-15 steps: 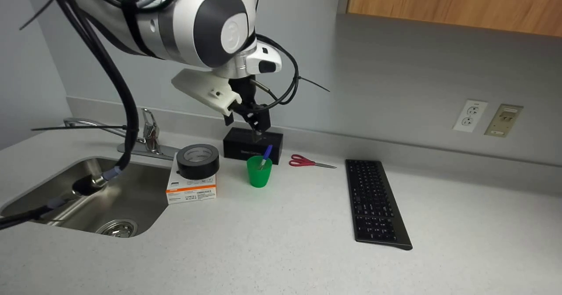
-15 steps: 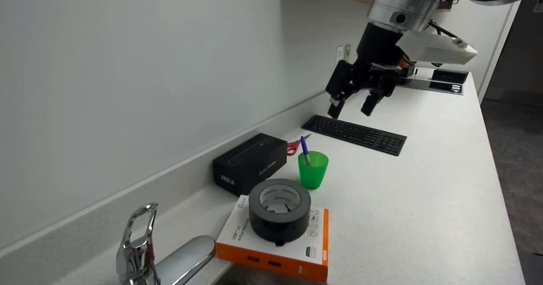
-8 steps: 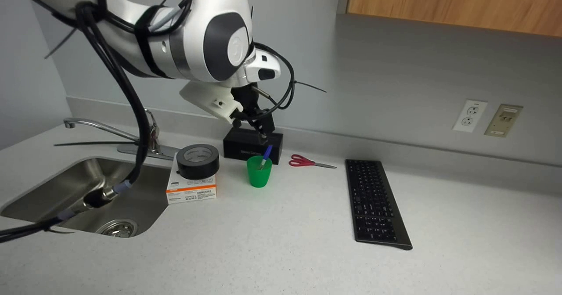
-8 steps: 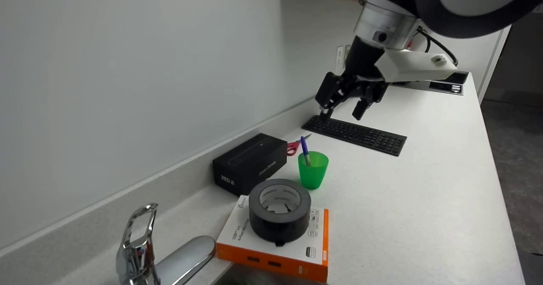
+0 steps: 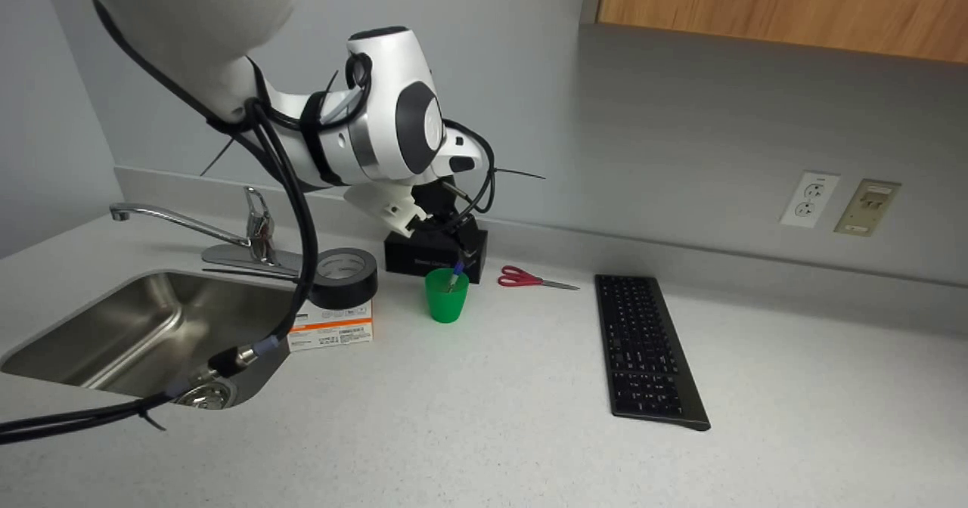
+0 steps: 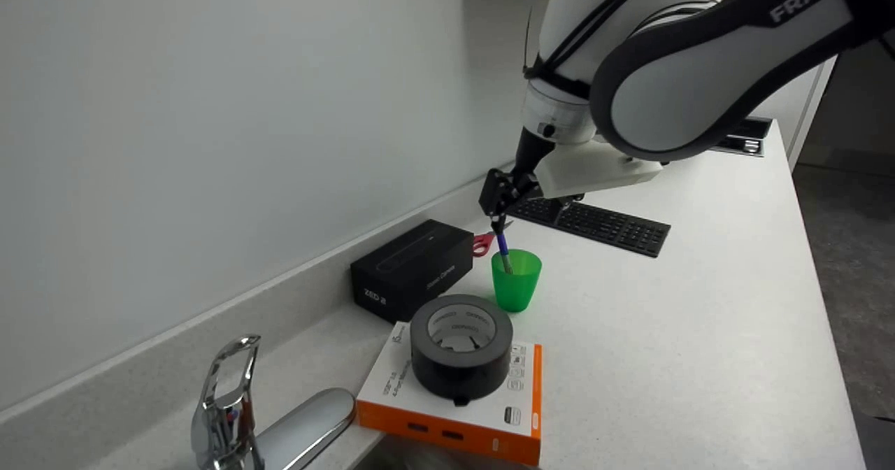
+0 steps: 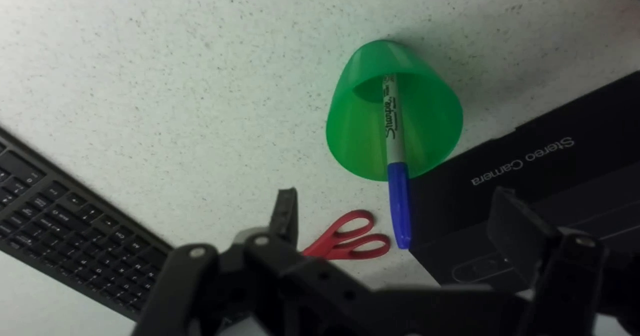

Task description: Remove the pen from the cup

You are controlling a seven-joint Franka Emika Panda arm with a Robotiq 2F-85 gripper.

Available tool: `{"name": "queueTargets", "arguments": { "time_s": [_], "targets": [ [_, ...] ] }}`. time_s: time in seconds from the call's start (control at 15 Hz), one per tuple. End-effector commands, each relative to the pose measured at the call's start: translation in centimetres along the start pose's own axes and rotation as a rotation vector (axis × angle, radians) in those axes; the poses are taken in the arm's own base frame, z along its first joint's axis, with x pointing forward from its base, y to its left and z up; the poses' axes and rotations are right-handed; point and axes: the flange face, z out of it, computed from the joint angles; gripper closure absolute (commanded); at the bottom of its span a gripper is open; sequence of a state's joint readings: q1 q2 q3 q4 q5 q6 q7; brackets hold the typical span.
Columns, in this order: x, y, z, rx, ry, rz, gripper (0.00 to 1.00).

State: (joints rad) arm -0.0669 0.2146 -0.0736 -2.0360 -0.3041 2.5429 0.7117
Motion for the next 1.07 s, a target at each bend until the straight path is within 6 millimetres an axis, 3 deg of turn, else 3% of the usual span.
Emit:
{"name": "queueTargets", "arguments": {
  "time_s": [0.0, 0.33, 0.47, 0.73, 1.0],
  "targets": [
    [2.1, -1.9, 1.8, -0.022, 0.041, 0.040, 0.00],
    [3.4, -2.8, 3.7, -0.052, 0.054, 0.067, 0.00],
    [3.6, -3.0, 4.3, -0.065, 0.054, 0.070, 0.28],
    [3.9, -3.3, 4.8, -0.074, 0.055, 0.075, 0.58],
    [3.4, -2.8, 3.2, -0.063, 0.055, 0.065, 0.89]
  ]
}}
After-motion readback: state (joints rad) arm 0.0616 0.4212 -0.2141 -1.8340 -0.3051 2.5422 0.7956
